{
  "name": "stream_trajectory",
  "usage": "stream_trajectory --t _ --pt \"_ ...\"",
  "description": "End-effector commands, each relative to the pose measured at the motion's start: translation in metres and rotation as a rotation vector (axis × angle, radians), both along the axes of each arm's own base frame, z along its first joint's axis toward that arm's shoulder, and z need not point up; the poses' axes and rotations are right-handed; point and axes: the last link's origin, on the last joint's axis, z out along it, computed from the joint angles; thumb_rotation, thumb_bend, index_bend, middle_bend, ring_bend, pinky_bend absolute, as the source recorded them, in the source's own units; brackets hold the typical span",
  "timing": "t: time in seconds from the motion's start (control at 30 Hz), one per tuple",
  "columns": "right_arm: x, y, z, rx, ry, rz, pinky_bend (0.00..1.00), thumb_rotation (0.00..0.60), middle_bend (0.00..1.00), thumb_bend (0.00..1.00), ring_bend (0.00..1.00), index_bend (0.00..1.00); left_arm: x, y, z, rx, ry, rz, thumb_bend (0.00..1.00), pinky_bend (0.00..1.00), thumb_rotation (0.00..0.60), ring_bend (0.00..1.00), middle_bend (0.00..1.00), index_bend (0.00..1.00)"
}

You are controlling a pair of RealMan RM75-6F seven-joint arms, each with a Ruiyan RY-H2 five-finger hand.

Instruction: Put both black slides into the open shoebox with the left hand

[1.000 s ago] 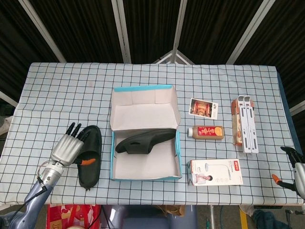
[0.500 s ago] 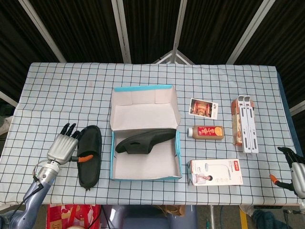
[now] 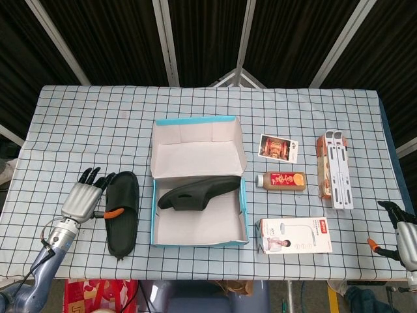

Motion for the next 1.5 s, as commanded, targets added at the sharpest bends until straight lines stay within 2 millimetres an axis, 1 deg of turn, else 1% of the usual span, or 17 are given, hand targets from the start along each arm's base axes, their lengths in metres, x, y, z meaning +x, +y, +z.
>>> stream_trajectory --t 0.03,0.2,0.23,0.3,0.33,0.37,0.4,0.47,0.53,0.57,0.67,0.77,0.9,1.03,1.13,1.3,1.5 --pt "0.0 0.0 0.0 0.002 0.001 0.0 0.22 0.6 0.16 0.23 0.24 0.17 0.0 0.003 -0.002 -0.002 0.018 -0.008 0.01 0.07 0.056 0.01 0.22 0.0" --pt "0.0 0.0 0.0 0.002 0.0 0.0 0.22 0.6 0.17 0.23 0.24 0.17 0.004 0.006 -0.002 -0.005 0.092 -0.058 0.01 0.07 0.054 0.01 0.22 0.0" --pt "0.0 0.0 0.0 0.002 0.0 0.0 0.22 0.6 0.16 0.23 0.24 0.17 0.004 0.006 -0.002 -0.012 0.125 -0.076 0.05 0.07 0.052 0.01 0.23 0.0" --pt "0.0 -0.001 0.0 0.002 0.0 -0.001 0.22 0.6 0.16 0.23 0.24 0.17 0.006 0.006 0.0 -0.021 0.172 -0.106 0.14 0.07 0.077 0.01 0.23 0.0" --pt "0.0 -0.001 -0.001 0.002 0.0 0.0 0.22 0.6 0.16 0.23 0.24 0.17 0.008 0.006 0.0 -0.023 0.185 -0.12 0.21 0.07 0.119 0.01 0.23 0.0" --pt "0.0 -0.001 -0.001 0.003 -0.001 0.0 0.22 0.6 0.16 0.23 0.24 0.17 0.009 0.006 0.001 -0.026 0.189 -0.128 0.25 0.07 0.175 0.01 0.23 0.0" --pt "0.0 -0.001 -0.001 0.006 -0.001 0.0 0.22 0.6 0.16 0.23 0.24 0.17 0.011 0.005 0.002 -0.028 0.19 -0.134 0.28 0.07 0.214 0.01 0.23 0.0" --pt "0.0 -0.001 -0.001 0.007 -0.002 0.001 0.22 0.6 0.17 0.23 0.24 0.17 0.015 0.007 0.005 -0.026 0.191 -0.149 0.33 0.07 0.33 0.0 0.23 0.0" --pt "0.0 -0.001 -0.001 0.006 0.0 0.004 0.22 0.6 0.17 0.23 0.24 0.17 0.017 0.007 0.008 -0.021 0.203 -0.169 0.36 0.07 0.418 0.0 0.23 0.0" --pt "0.0 -0.001 0.0 0.003 -0.001 0.004 0.22 0.6 0.17 0.23 0.24 0.17 0.017 0.007 0.008 -0.022 0.215 -0.177 0.36 0.07 0.457 0.0 0.23 0.0" --pt "0.001 -0.001 -0.001 0.002 -0.003 0.004 0.22 0.6 0.17 0.23 0.24 0.18 0.017 0.007 0.009 -0.023 0.253 -0.197 0.37 0.07 0.516 0.0 0.23 0.0" --pt "0.0 0.0 0.0 0.0 -0.003 0.001 0.22 0.6 0.16 0.23 0.24 0.18 0.018 0.008 0.007 -0.024 0.271 -0.204 0.37 0.07 0.528 0.0 0.23 0.0" --pt "0.0 -0.001 -0.001 0.007 -0.003 0.005 0.22 0.6 0.16 0.23 0.24 0.18 0.017 0.009 0.002 -0.029 0.281 -0.206 0.35 0.07 0.527 0.0 0.22 0.0" --pt "0.0 -0.001 -0.001 0.007 -0.001 0.002 0.22 0.6 0.16 0.23 0.24 0.18 0.019 0.009 -0.002 -0.037 0.268 -0.212 0.29 0.07 0.53 0.0 0.22 0.0" --pt "-0.001 -0.002 -0.002 0.01 -0.001 -0.001 0.22 0.6 0.17 0.23 0.24 0.18 0.023 0.009 -0.004 -0.035 0.238 -0.223 0.28 0.07 0.542 0.0 0.22 0.0" --pt "-0.001 -0.003 -0.003 0.016 -0.003 -0.002 0.22 0.6 0.16 0.23 0.24 0.18 0.032 0.007 0.005 -0.008 0.19 -0.25 0.28 0.07 0.54 0.0 0.22 0.0" --pt "-0.001 -0.003 -0.004 0.02 -0.002 -0.003 0.22 0.6 0.16 0.23 0.24 0.18 0.039 -0.004 0.019 0.011 0.19 -0.26 0.28 0.07 0.537 0.0 0.23 0.0"
